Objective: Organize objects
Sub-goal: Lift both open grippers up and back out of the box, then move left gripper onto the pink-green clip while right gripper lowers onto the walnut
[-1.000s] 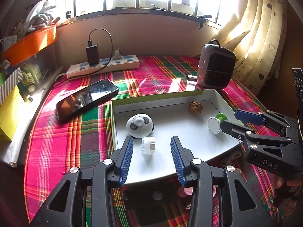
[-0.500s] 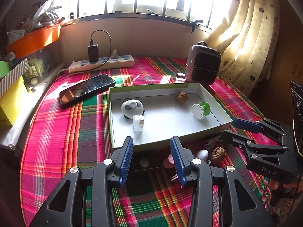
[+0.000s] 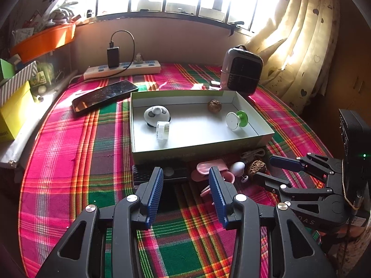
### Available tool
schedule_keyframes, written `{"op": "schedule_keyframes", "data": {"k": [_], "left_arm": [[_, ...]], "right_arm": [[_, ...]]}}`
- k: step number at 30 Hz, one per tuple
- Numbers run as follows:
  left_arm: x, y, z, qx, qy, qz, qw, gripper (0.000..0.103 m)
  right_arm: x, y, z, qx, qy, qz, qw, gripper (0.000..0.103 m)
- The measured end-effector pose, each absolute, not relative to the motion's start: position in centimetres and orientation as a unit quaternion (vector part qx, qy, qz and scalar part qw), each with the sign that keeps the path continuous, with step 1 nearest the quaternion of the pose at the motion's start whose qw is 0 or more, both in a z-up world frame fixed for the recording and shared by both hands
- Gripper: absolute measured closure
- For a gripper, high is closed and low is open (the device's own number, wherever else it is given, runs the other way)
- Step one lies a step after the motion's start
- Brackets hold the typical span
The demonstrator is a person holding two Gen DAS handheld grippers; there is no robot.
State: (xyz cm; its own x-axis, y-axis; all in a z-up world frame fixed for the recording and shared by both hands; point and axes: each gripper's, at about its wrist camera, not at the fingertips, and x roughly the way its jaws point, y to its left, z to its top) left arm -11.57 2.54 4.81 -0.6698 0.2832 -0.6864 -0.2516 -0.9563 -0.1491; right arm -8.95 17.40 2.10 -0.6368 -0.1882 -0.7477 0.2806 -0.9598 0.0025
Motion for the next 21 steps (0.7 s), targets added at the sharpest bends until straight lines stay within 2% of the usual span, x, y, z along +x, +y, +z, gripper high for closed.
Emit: {"op": "schedule_keyframes", "data": {"k": [18, 21], "left_arm": [[-11.6, 4.5, 3.1, -0.406, -0.006, 0.894, 0.187, 0.064], [-11.9, 4.7, 2.9, -0.411, -0.007, 0.891, 0.193, 0.064]], "right_arm": [[-10.2, 17.5, 1.2, 0.421, 0.056, -0.896, 0.128, 0.055], [-10.0, 17.5, 1.3, 0.419, 0.054, -0.896, 0.136, 0.063]]}}
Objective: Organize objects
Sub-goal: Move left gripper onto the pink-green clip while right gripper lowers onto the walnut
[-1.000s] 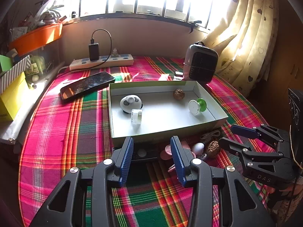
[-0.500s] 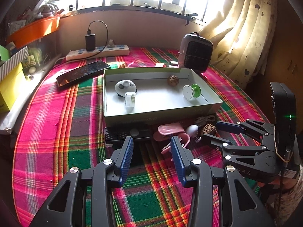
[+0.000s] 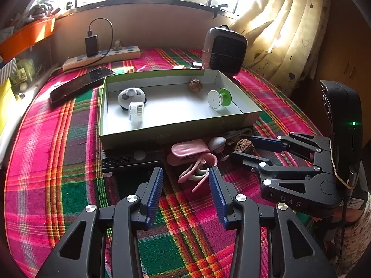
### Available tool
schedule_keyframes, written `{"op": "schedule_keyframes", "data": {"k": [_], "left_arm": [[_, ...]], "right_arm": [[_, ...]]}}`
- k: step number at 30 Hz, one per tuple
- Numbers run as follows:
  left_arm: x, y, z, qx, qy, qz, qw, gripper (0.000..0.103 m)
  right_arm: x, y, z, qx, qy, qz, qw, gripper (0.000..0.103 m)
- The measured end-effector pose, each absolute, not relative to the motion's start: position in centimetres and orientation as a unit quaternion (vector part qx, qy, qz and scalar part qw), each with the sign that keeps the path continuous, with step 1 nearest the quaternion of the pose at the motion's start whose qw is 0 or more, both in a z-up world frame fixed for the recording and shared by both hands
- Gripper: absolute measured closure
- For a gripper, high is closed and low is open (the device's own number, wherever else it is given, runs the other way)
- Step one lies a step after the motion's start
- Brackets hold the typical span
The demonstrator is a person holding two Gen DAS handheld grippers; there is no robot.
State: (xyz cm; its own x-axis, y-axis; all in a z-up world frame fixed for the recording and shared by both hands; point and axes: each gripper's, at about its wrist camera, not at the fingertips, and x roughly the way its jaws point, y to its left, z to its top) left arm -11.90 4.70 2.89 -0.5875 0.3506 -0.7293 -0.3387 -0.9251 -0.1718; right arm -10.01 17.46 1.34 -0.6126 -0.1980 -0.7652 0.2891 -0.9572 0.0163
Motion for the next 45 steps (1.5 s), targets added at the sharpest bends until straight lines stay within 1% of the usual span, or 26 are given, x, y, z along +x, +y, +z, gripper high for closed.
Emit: {"op": "schedule_keyframes", "data": {"k": [4, 33, 45], "left_arm": [[-12.3, 5.1, 2.5, -0.417, -0.004, 0.888, 0.196, 0.064], [-13.1, 9.1, 1.1, -0.442, 0.043, 0.865, 0.236, 0.063], [-14.1, 9.5, 1.1, -0.438, 0.035, 0.868, 0.231, 0.064]], "right_arm": [[-9.9, 17.4, 1.4, 0.417, 0.053, -0.896, 0.144, 0.069], [-8.9, 20.3, 1.6, 0.416, 0.035, -0.901, 0.119, 0.069], [-9.0, 20.4, 1.5, 0.42, 0.029, -0.899, 0.121, 0.069]]}}
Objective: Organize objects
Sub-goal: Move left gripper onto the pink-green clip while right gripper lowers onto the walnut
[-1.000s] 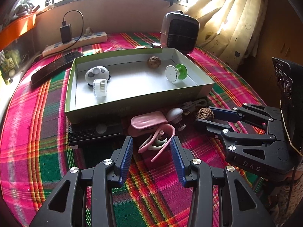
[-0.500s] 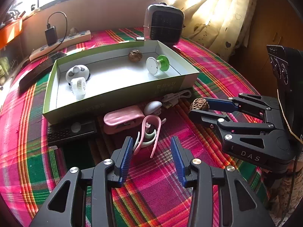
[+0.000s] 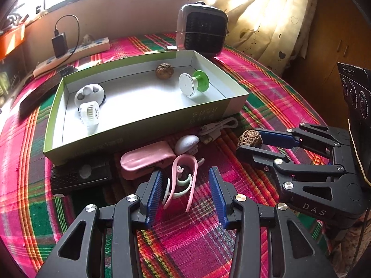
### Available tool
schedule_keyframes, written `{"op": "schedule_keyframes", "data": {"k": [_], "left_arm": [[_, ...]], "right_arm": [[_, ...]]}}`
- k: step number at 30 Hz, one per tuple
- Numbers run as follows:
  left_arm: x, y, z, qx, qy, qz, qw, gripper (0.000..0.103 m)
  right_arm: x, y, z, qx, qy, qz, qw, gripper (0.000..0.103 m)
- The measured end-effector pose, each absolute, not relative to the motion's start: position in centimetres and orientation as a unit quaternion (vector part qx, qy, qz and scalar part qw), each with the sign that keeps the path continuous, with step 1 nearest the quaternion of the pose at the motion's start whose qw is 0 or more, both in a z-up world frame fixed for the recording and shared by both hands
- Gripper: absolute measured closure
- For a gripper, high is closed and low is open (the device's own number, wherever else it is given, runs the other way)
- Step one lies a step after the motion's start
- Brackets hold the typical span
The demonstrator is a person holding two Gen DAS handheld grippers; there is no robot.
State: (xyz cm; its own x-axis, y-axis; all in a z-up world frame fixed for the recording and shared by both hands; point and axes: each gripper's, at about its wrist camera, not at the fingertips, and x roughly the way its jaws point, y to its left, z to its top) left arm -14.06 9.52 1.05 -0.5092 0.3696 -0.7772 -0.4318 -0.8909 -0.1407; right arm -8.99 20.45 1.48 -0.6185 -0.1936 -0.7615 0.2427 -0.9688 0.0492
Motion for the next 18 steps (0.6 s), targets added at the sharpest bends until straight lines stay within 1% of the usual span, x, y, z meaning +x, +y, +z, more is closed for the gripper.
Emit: {"op": "schedule_keyframes", "data": {"k": [8, 12, 18], "left_arm": [[-13.91, 10.07, 1.01, -0.431, 0.057, 0.873, 0.221, 0.065], [-13.9, 9.99, 1.02, -0.428, 0.064, 0.876, 0.211, 0.074], [-13.96, 9.94, 0.97, -0.426, 0.071, 0.879, 0.204, 0.08]], "right_arm": [[-8.99, 20.49, 1.45, 0.42, 0.028, -0.899, 0.122, 0.069], [-8.99, 20.5, 1.45, 0.42, 0.028, -0.899, 0.122, 0.069], [-9.0, 20.5, 1.44, 0.42, 0.028, -0.899, 0.122, 0.069]]}}
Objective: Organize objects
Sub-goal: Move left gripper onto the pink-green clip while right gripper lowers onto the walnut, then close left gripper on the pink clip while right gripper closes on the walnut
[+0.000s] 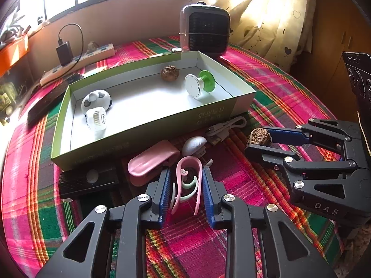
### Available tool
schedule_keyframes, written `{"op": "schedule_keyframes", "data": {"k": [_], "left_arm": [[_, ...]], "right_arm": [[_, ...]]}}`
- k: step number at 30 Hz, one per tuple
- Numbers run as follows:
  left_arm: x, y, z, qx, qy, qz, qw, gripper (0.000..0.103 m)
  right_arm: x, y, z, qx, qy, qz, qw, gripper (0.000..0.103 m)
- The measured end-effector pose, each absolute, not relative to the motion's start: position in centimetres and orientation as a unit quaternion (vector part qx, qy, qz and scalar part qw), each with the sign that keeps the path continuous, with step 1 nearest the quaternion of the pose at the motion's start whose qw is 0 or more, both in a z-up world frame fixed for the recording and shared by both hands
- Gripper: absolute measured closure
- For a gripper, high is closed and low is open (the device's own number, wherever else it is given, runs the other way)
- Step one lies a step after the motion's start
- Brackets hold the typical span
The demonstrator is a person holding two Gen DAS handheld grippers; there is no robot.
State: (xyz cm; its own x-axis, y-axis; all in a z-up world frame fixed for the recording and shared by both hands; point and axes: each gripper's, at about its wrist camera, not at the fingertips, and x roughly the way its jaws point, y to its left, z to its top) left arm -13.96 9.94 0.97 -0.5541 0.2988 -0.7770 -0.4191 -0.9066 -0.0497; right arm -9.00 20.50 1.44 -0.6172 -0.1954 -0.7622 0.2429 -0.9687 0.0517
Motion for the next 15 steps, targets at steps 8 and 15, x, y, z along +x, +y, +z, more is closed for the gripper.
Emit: {"op": "schedule_keyframes", "data": {"k": [8, 15], "left_arm": [[-13.96, 9.86, 0.98, -0.423, 0.074, 0.88, 0.201, 0.082], [-13.94, 9.85, 0.98, -0.423, 0.073, 0.881, 0.202, 0.082]], "right_arm": [[-9.01, 20.49, 1.44, 0.42, 0.028, -0.899, 0.122, 0.069], [-9.0, 20.5, 1.44, 0.42, 0.028, -0.899, 0.122, 0.069]]}}
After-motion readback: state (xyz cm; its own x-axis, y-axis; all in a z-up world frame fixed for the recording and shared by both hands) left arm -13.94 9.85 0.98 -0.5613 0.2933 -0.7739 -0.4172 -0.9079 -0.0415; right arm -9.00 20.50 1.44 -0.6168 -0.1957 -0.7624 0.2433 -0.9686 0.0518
